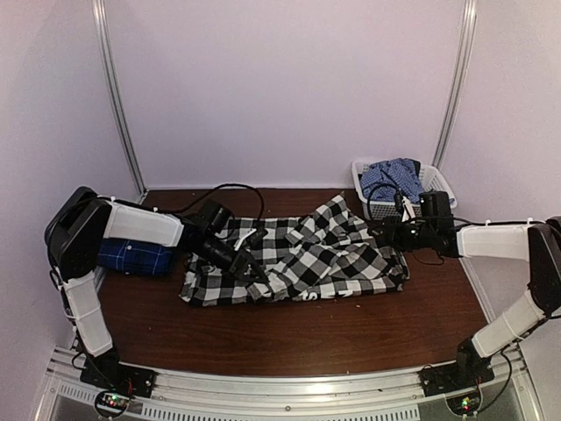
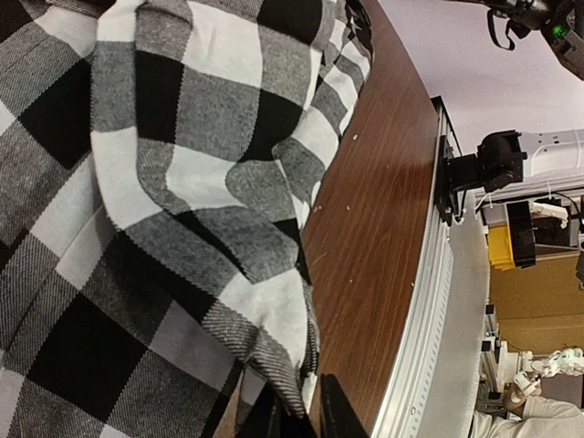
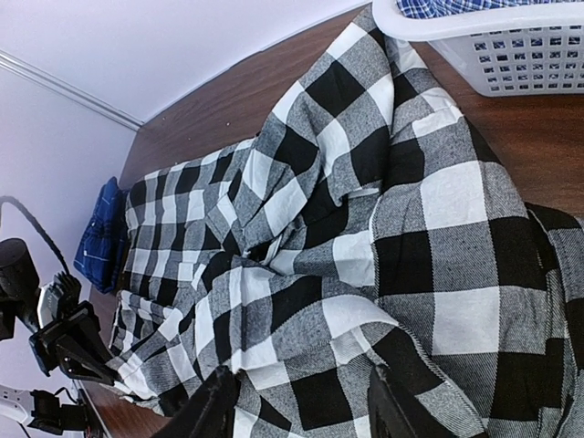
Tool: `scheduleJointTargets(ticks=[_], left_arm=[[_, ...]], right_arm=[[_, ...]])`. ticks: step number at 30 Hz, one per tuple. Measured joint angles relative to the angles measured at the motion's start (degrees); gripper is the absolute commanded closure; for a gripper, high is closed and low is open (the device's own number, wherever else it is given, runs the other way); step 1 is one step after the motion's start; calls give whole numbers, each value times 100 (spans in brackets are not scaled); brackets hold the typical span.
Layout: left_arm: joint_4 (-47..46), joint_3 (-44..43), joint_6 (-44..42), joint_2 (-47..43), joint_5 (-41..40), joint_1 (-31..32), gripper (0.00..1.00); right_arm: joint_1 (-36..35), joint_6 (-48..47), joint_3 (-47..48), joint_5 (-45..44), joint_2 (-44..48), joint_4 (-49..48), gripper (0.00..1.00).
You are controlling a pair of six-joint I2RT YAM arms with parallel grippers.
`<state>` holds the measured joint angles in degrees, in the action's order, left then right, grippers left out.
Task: Fold and stack the long sleeve shirts
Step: Adjust the sleeve of the 1/3-folded shirt.
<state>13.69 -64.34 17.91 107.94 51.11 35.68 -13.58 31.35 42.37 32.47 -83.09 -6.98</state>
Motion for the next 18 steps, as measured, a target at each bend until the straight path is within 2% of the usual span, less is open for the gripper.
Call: scheduleJointTargets(ticks=[6, 9, 12, 15, 18], left_arm=[[-203, 391, 59, -7, 0, -236, 83], [-481, 636, 205, -9, 0, -306, 74], [-997, 1034, 498, -72, 7, -313, 60], [-1547, 1453, 837, -216, 15, -313, 51], [-2129, 1864, 1163, -450, 11, -313, 46]], right_arm=[[0, -11, -76, -42, 0, -9, 49], [0, -11, -122, -39, 0, -11, 49], [0, -11, -151, -42, -2, -24, 49], [0, -7, -155, -39, -15, -39, 49], [0, 0, -168, -39, -42, -72, 49]])
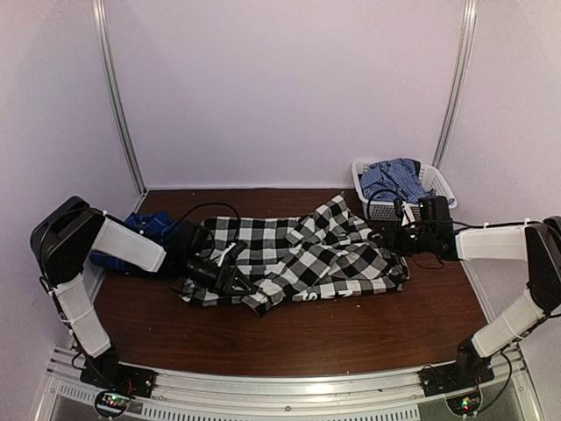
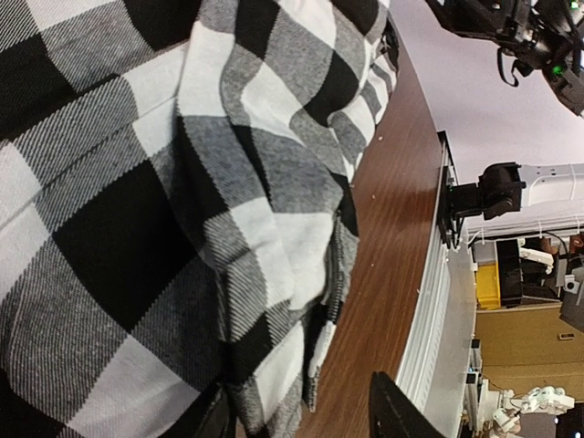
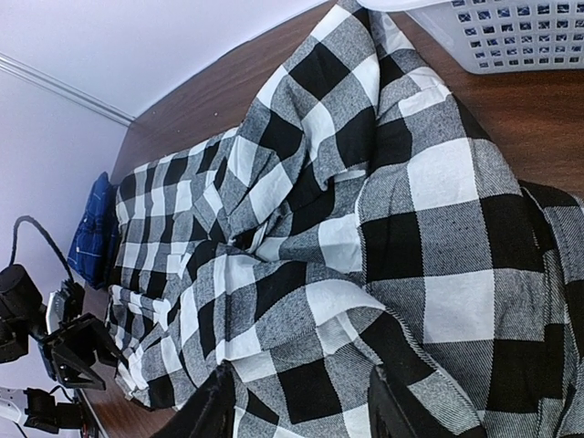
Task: Fold and stack the long sleeve shirts
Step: Adjust the sleeve of the 1/3-folded shirt.
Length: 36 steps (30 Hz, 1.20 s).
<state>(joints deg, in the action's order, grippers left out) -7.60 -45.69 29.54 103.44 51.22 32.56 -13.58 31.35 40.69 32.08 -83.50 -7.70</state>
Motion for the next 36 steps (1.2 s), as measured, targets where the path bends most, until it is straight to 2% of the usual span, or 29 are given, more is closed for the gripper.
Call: scheduleJointTargets(ticks=[5, 10, 23, 31, 36], left_arm=[[-1032, 612, 533, -415, -24, 26, 44], [-1414, 743, 741, -455, -286, 155, 47], [-1639, 962, 1023, -468, -1268, 597, 69], [-1620, 1067, 1189, -658, -1672, 754, 99], [-1268, 1016, 1091, -855, -1762, 752, 100]], right_arm=[[-2, 15, -46, 0, -74, -96, 49], [-28, 48, -57, 2, -140, -118, 49], [-59, 57, -144, 2, -155, -219, 49], [-81, 81, -155, 0, -227, -284, 49], [-83, 98, -160, 2, -227, -308, 49]])
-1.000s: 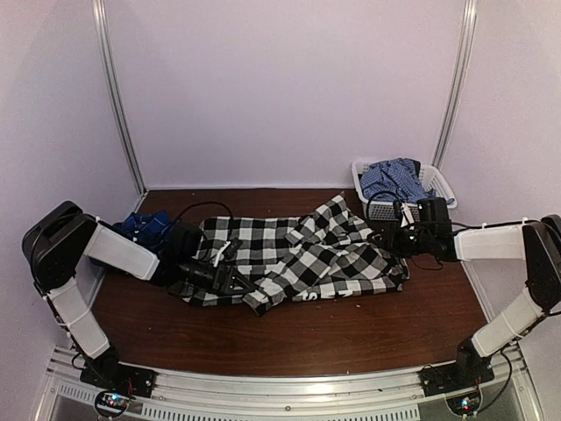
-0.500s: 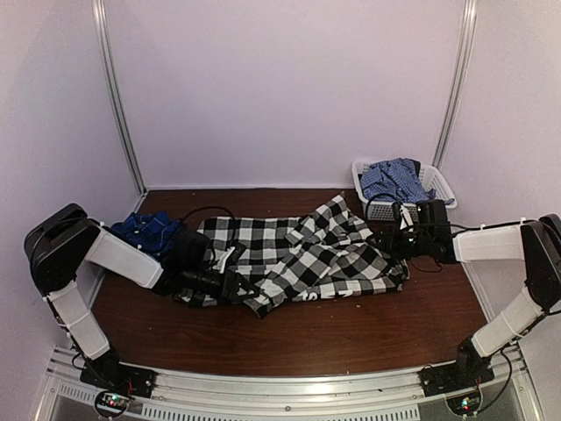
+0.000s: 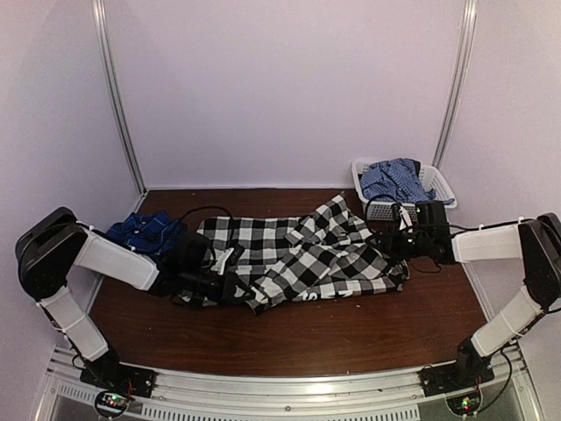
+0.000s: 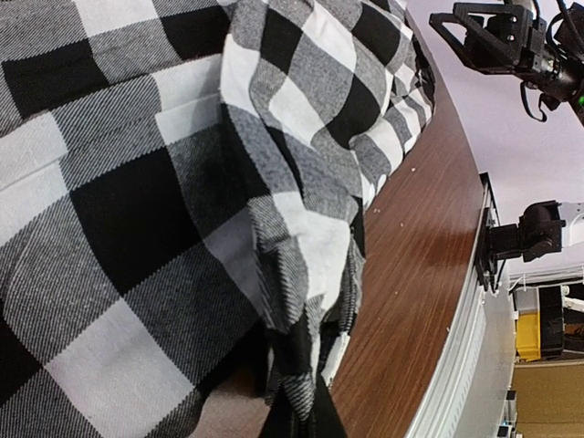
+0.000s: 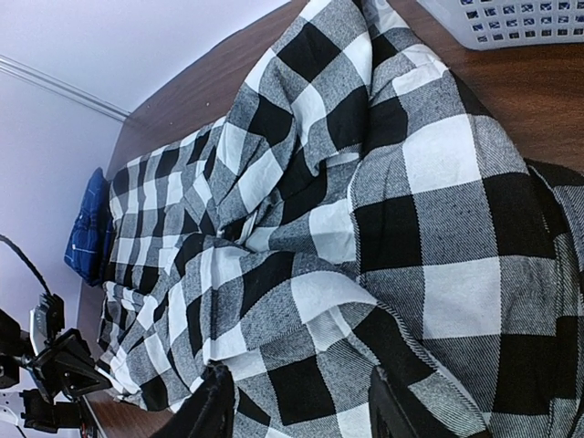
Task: Fold and stack the long sleeve shirts
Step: Adjust the sleeve of the 1/3-folded shirt.
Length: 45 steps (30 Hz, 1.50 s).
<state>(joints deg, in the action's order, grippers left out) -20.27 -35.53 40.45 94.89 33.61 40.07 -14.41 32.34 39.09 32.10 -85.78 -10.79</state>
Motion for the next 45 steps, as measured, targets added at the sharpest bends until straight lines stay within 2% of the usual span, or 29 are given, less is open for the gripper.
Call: scheduleJointTargets(ticks=[5, 12, 19, 29, 34, 37, 39, 45], left_arm=[[813, -315, -289, -212, 83, -175, 100], [1880, -697, -789, -400, 437, -942, 100], [2371, -741, -1078, -393, 874, -1443, 99], [2168, -647, -1121, -33, 1034, -1727, 68], [1561, -291, -883, -35, 1027, -1727, 62], [1196, -9, -706, -35, 1027, -1727, 63], [975, 118, -590, -35, 1025, -1727, 67], [411, 186, -330, -35, 1021, -1727, 96]], right_arm=[[0, -50, 0, -4, 4, 11, 48], [-4, -188, 0, -96, 92, 162, 48], [-31, -260, -2, -153, 103, 203, 48], [-42, -262, -37, -221, 103, 195, 48], [-50, -260, -85, -223, 96, 190, 48], [-70, -260, -90, -223, 52, 177, 48], [-72, -258, -90, -225, 20, 160, 48], [-101, -247, -90, -247, -7, 155, 48]])
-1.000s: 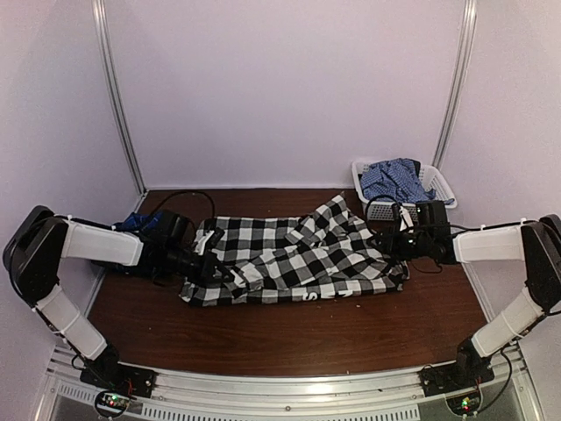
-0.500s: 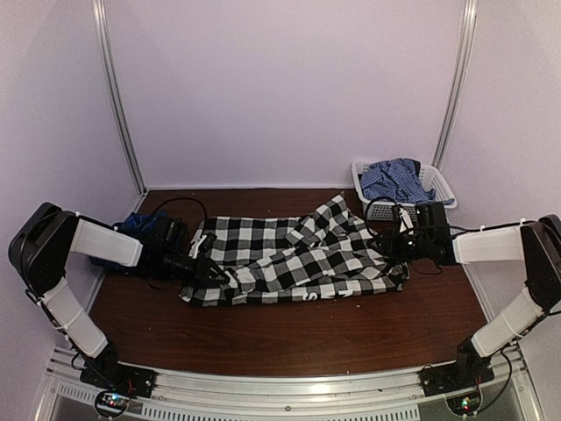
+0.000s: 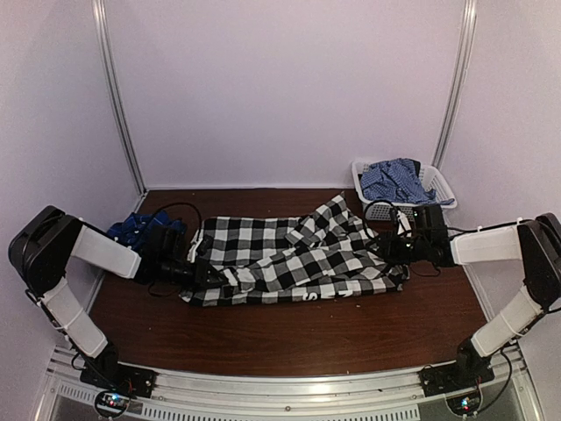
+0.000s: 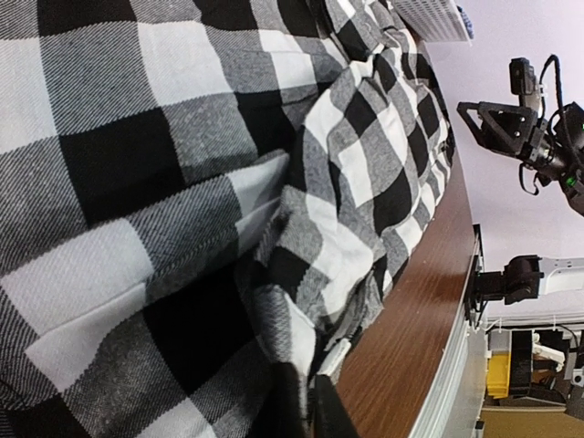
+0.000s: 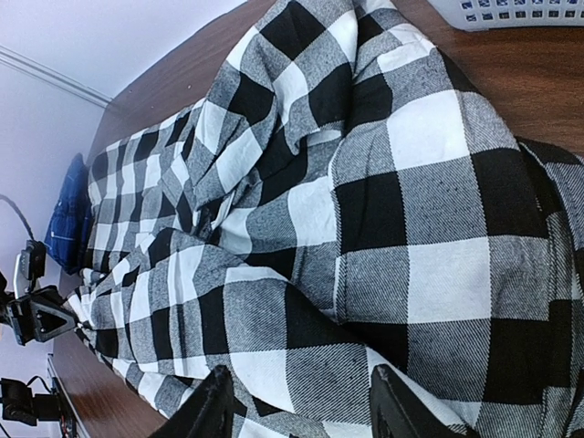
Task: Fold and stack the long sleeve shirts
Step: Adjust the sleeve of the 1/3-folded shirt.
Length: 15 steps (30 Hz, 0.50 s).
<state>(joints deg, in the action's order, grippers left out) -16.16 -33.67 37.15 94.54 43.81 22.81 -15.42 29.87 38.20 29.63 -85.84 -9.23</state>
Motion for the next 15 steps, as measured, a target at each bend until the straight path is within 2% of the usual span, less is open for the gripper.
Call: scheduleJointTargets(ticks=[1, 7, 15], left_arm=[[-44, -4, 4, 0, -2, 0, 100], [177, -92, -44, -13, -4, 0, 100], [999, -210, -149, -433, 22, -190, 100]], right_arm=[[-9, 0, 0, 0, 0, 0, 48], [-35, -70, 0, -79, 55, 92, 48], [-42, -308, 0, -358, 234, 326, 48]])
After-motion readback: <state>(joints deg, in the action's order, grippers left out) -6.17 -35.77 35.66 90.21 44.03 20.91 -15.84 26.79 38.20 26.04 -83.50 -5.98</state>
